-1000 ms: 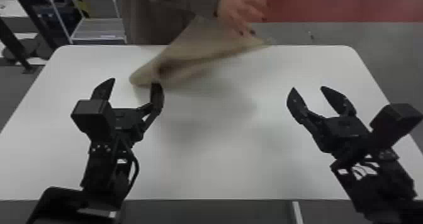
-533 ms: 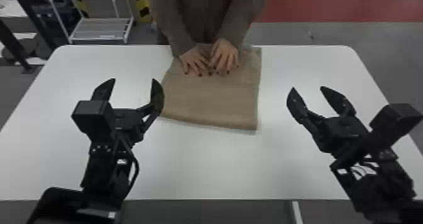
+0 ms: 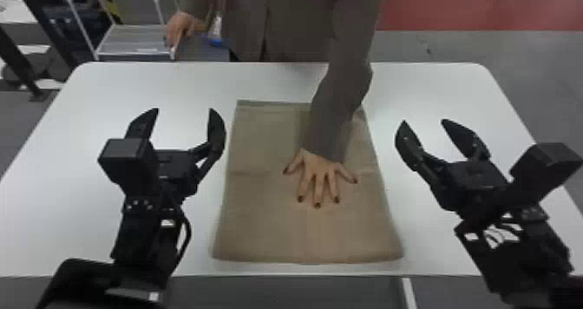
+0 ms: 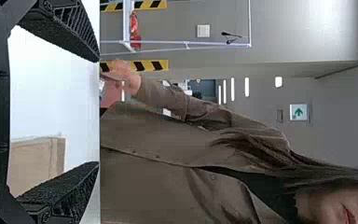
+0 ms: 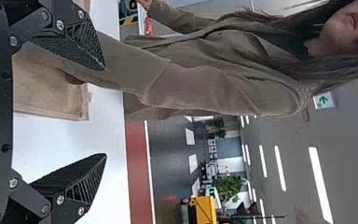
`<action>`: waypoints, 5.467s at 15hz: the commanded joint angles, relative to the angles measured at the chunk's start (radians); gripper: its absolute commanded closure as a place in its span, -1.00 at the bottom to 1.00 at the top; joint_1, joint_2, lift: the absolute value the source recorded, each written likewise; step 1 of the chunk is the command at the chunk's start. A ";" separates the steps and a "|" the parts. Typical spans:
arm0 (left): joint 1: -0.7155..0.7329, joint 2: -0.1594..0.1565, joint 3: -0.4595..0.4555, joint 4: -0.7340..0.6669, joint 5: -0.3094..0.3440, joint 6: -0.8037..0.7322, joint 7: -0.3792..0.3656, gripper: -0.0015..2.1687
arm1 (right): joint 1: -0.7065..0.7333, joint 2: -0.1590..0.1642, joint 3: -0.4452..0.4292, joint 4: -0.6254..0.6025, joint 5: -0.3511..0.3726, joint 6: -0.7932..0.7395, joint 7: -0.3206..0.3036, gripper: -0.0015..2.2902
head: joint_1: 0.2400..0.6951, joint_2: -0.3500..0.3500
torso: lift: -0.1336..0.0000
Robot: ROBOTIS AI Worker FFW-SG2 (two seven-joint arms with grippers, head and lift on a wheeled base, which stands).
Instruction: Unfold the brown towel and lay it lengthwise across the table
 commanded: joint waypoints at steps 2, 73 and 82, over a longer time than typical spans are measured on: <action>0.002 0.000 0.000 0.000 0.000 0.000 0.000 -0.92 | 0.000 0.000 0.000 0.000 -0.001 0.000 0.000 -0.78 | 1.00 -0.01 | -0.82; -0.322 -0.042 -0.337 0.032 0.012 0.770 -0.216 0.17 | -0.133 -0.012 -0.149 0.219 0.010 0.003 -0.005 -0.78 | 1.00 -0.77 | -0.82; -0.264 -0.030 -0.261 -0.011 0.041 0.841 -0.236 -0.86 | -0.132 -0.009 -0.105 0.236 0.008 0.015 -0.003 -0.78 | 1.00 -0.98 | -0.82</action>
